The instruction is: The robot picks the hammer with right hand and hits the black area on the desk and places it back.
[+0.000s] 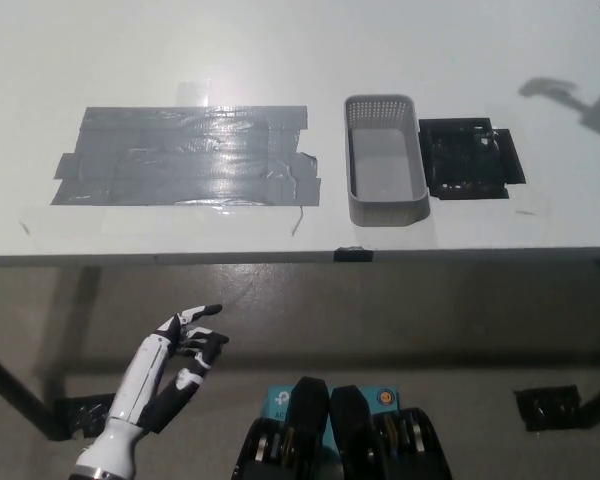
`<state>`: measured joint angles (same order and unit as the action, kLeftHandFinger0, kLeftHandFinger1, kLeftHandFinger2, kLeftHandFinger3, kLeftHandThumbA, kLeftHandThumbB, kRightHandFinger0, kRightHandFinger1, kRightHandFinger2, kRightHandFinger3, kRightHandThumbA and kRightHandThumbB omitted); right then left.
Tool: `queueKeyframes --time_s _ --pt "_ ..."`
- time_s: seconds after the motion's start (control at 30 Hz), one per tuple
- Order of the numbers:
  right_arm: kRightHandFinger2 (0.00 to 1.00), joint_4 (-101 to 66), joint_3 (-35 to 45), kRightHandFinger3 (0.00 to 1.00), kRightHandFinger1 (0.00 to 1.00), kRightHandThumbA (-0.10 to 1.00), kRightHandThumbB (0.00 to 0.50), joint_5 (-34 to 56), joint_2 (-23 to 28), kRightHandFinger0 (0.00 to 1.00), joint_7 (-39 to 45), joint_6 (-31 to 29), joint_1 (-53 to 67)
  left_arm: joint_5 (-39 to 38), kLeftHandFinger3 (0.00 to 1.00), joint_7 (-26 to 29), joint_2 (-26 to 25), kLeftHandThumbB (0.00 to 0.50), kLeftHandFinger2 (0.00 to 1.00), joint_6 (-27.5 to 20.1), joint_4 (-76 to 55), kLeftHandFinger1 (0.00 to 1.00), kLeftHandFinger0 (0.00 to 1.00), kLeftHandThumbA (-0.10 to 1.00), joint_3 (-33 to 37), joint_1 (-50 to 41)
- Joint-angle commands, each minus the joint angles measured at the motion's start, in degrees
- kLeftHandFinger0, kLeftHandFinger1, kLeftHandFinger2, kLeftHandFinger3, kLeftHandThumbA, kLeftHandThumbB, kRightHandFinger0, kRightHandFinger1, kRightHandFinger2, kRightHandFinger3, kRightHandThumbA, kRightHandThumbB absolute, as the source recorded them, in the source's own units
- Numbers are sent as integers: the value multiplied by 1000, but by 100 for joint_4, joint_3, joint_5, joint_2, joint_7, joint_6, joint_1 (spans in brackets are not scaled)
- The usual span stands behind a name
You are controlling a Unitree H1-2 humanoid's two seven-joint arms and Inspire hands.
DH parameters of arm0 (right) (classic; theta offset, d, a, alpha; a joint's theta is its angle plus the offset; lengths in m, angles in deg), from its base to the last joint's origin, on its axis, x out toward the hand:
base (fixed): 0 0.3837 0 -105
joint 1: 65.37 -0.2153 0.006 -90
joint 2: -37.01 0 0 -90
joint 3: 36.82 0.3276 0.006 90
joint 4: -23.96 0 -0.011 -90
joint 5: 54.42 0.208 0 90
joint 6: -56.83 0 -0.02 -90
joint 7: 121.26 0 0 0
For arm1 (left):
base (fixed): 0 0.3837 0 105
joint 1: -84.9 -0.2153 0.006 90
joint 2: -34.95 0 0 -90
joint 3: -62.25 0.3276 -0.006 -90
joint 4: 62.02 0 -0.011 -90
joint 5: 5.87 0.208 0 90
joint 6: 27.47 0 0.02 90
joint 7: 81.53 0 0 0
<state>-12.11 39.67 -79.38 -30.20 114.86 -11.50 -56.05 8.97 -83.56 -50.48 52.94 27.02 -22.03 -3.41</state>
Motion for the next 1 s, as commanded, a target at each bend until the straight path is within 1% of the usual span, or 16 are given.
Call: queueKeyframes --time_s 0.0,0.07,0.13,0.2,0.27,0.33,0.4,0.43,0.5,0.57,0.63,0.7,0.73,0.83,0.87,0.97 --pt "975 -685 -88 875 524 -100 203 78 139 4 -133 45 40 -124 769 -93 -69 48 574 -135 -185 540 534 899 -10 38" --pt "1000 -785 -229 814 582 -100 152 7 20 1 -215 4 386 -100 765 -91 -76 43 573 -77 -236 537 528 903 -20 36" --pt "1000 -541 -447 856 662 -100 125 -113 -106 45 -345 -255 584 -97 765 -105 -97 44 574 -39 -257 538 528 905 -28 67" --pt "972 -323 -705 741 587 -100 134 -281 -281 25 -544 -345 818 -84 763 -94 -108 41 573 -58 -255 535 526 910 -37 72" --pt "963 -117 -863 741 598 -100 144 -285 -387 27 -699 -650 1043 -107 761 -102 -121 46 571 -59 -281 531 521 917 -49 46" --pt "829 90 -1231 594 577 -100 170 -584 -524 53 -1040 -881 1318 -110 759 -112 -144 50 565 -65 -294 528 523 932 -69 31" --pt "764 417 -1501 664 467 -100 168 -725 -665 0 -1255 -1010 1475 -133 756 -123 -146 57 563 -64 -326 527 525 944 -82 -7" --pt "703 673 -1702 618 408 -100 174 -874 -759 0 -1493 -1169 1553 -134 755 -124 -148 57 564 -59 -342 527 525 948 -85 -18" --pt "618 1026 -1938 986 273 -100 163 -1006 -879 0 -1712 -1257 1640 -156 751 -107 -150 51 565 -83 -359 525 517 945 -104 -56" --pt "590 1247 -2255 1000 213 -100 156 -1198 -929 0 -1846 -1321 1576 -162 747 -99 -168 43 563 -116 -362 521 508 941 -119 -40" --pt "636 1418 -2426 1000 311 -100 185 -1235 -907 54 -1970 -1495 1464 -187 744 -107 -180 31 560 -113 -358 517 501 934 -136 -26" --pt "491 1522 -2458 996 254 -100 200 -1161 -853 6 -2049 -1615 1334 -177 742 -96 -174 30 556 -107 -343 514 499 932 -146 -13" --pt "392 1540 -2474 840 176 -100 208 -1137 -829 0 -2073 -1678 1293 -173 740 -96 -173 36 555 -90 -350 513 497 932 -151 -27" --pt "380 1547 -2530 491 216 -100 182 -1142 -755 1 -2214 -1796 1157 -170 737 -95 -172 33 555 -126 -336 512 493 932 -158 -58" --pt "296 1540 -2398 337 118 -100 197 -1003 -733 0 -2174 -1652 1077 -197 735 -99 -167 34 553 -155 -308 510 491 931 -160 -66" --pt "331 1291 -2309 477 102 -100 147 -936 -628 0 -2019 -1585 990 -170 735 -107 -173 39 551 -138 -320 507 488 949 -149 -93"
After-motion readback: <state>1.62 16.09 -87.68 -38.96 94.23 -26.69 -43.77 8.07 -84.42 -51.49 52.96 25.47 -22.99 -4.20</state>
